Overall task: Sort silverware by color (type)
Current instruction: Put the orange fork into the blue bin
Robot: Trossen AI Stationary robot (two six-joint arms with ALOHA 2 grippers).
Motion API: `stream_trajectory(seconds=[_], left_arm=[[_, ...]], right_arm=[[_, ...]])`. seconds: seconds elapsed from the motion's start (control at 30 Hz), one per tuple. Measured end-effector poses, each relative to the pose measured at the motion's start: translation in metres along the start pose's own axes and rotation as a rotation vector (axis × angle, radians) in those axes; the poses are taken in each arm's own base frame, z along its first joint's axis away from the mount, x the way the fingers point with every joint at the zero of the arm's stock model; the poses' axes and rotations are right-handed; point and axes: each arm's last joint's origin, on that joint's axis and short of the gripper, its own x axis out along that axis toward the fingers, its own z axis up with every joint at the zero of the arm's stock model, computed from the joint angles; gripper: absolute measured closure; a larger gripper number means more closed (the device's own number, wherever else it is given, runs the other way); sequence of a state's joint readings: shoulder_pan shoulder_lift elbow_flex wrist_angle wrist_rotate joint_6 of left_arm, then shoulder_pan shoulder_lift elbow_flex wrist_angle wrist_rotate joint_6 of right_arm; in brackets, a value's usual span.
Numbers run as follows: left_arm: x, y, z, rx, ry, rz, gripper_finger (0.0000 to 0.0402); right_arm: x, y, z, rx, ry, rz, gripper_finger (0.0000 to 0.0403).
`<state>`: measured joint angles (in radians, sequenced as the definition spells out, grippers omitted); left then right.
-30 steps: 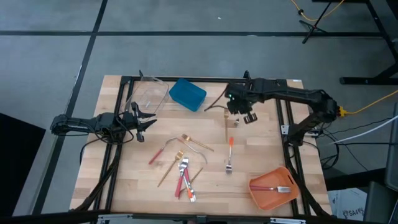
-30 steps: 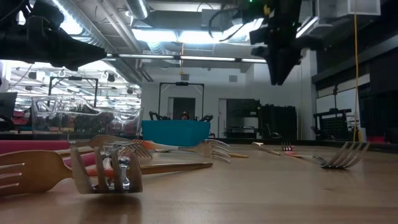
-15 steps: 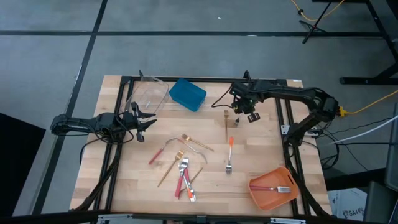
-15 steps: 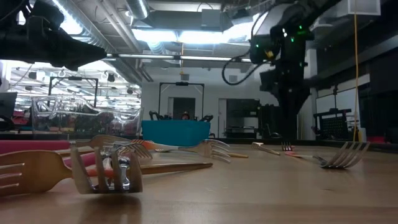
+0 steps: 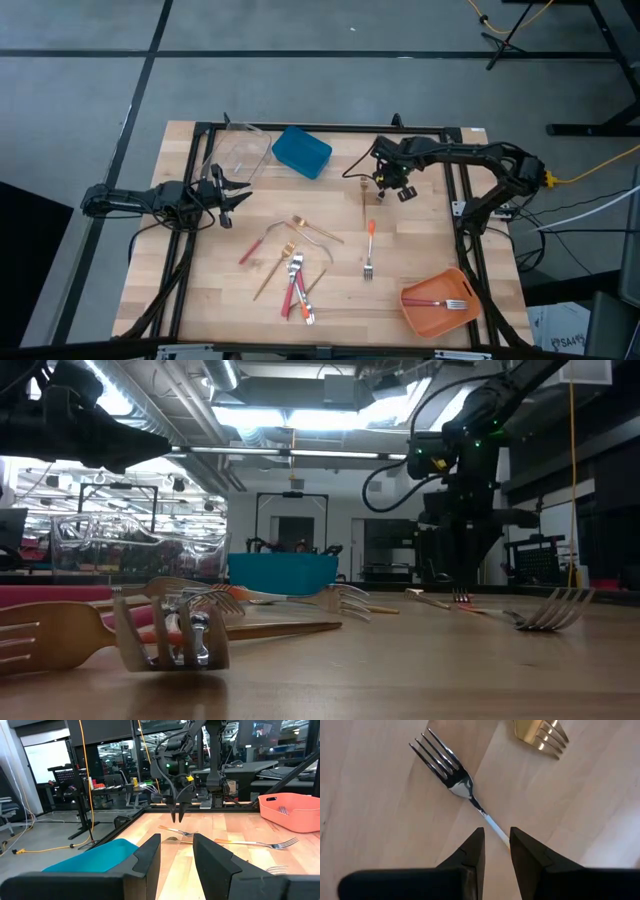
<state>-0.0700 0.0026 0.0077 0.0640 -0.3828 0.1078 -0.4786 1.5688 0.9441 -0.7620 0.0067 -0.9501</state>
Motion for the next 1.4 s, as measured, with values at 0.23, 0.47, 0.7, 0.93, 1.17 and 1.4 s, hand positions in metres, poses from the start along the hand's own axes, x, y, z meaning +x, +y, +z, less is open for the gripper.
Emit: stream_trajectory(seconds=[0.23, 0.47, 0.7, 0.93, 1.17, 1.4], left_arm=[[0.000, 0.000, 0.000, 0.000, 0.000, 0.001, 0.0292], [0.000, 0.000, 0.000, 0.000, 0.000, 0.002, 0.0292], [0.000, 0.000, 0.000, 0.000, 0.000, 0.002, 0.0292], [0.000, 0.000, 0.000, 0.000, 0.000, 0.002, 0.0292], [0.000, 0.000, 0.000, 0.000, 0.000, 0.002, 0.0292], [0.000, 0.000, 0.000, 0.000, 0.000, 0.002, 0.0292]], right_arm=[[0.011, 0.005, -0.003, -0.001, -0.011, -0.015, 0.0324], [0.019, 0.004, -0.003, 0.000, -0.045, -0.078, 0.0324], [0.021, 0.007, -0.005, 0.000, -0.030, -0.056, 0.0324], [0.022, 0.007, -0.005, -0.001, -0.028, -0.050, 0.0324], [0.038, 0.008, -0.005, -0.001, -0.002, 0.012, 0.0324], [0.049, 0.008, -0.005, -0.002, 0.027, 0.050, 0.0324]])
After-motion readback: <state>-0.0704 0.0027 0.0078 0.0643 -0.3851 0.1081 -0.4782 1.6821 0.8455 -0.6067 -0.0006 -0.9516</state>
